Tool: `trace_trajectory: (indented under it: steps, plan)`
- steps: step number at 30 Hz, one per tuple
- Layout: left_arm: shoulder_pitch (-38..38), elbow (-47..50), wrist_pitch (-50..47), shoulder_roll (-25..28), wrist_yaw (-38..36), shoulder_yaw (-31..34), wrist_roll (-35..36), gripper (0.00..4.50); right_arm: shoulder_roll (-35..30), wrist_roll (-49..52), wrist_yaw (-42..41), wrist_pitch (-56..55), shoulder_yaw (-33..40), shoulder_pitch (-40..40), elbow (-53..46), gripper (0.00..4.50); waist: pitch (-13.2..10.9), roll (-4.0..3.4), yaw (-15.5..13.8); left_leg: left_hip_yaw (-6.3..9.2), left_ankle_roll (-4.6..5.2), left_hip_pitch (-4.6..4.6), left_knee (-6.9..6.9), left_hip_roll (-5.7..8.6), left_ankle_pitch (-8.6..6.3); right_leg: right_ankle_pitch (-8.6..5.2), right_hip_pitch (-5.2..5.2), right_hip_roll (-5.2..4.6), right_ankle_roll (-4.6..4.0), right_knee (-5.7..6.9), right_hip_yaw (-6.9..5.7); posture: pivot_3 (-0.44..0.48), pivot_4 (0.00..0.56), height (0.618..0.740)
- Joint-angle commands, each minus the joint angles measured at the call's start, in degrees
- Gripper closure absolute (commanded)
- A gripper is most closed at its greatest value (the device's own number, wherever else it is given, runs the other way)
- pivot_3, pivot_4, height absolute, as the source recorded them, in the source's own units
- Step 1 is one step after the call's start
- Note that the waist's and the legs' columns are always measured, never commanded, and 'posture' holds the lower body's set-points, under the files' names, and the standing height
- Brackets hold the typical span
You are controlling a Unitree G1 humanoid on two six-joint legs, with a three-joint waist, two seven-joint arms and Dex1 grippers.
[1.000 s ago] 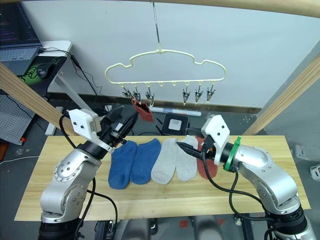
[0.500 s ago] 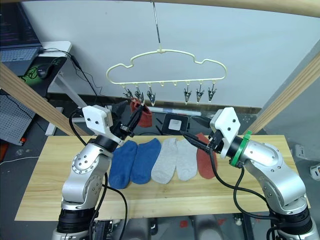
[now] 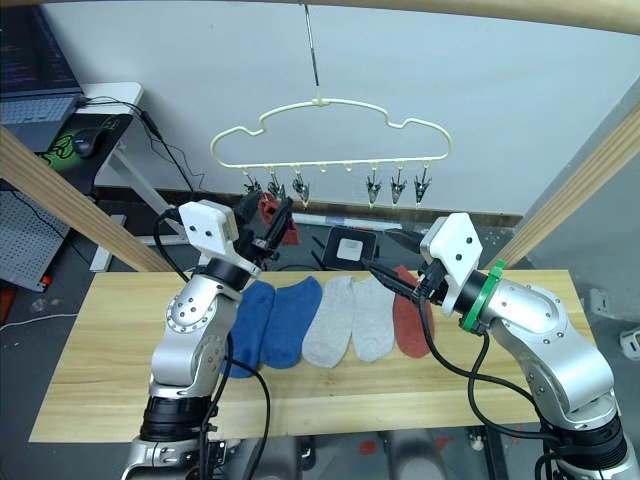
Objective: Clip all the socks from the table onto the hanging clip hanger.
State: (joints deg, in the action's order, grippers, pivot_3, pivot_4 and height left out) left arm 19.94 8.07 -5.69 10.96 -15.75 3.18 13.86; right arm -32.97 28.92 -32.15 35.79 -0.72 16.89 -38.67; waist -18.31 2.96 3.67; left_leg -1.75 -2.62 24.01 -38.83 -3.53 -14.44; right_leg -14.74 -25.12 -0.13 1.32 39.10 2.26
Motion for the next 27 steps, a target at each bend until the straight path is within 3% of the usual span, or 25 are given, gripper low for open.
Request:
trace_trajectory:
  steps: [1, 27]
  plan:
    - [1.3, 0.4, 1.4, -0.5, -0.3, 0.3, 0.3, 1.77, -0.5, 0.9, 0.4, -0.1, 1.6, 0.5, -3.0, 1.75, 0.0, 0.0, 0.1, 0.0, 0.0, 0.0, 0.0, 0.0, 0.0, 0.0, 0.0, 0.0, 0.0, 0.0, 0.0, -0.186, 0.294, 0.74]
    - [5.6, -3.2, 0.5, -1.5, 1.2, 2.9, 1.6, 1.77, -0.5, 0.3, 1.1, -0.4, 1.6, -0.1, -2.5, 1.75, 0.0, 0.0, 1.1, 0.0, 0.0, 0.02, 0.01, 0.0, 0.0, 0.0, -0.01, 0.0, 0.01, -0.02, 0.0, -0.189, 0.293, 0.74]
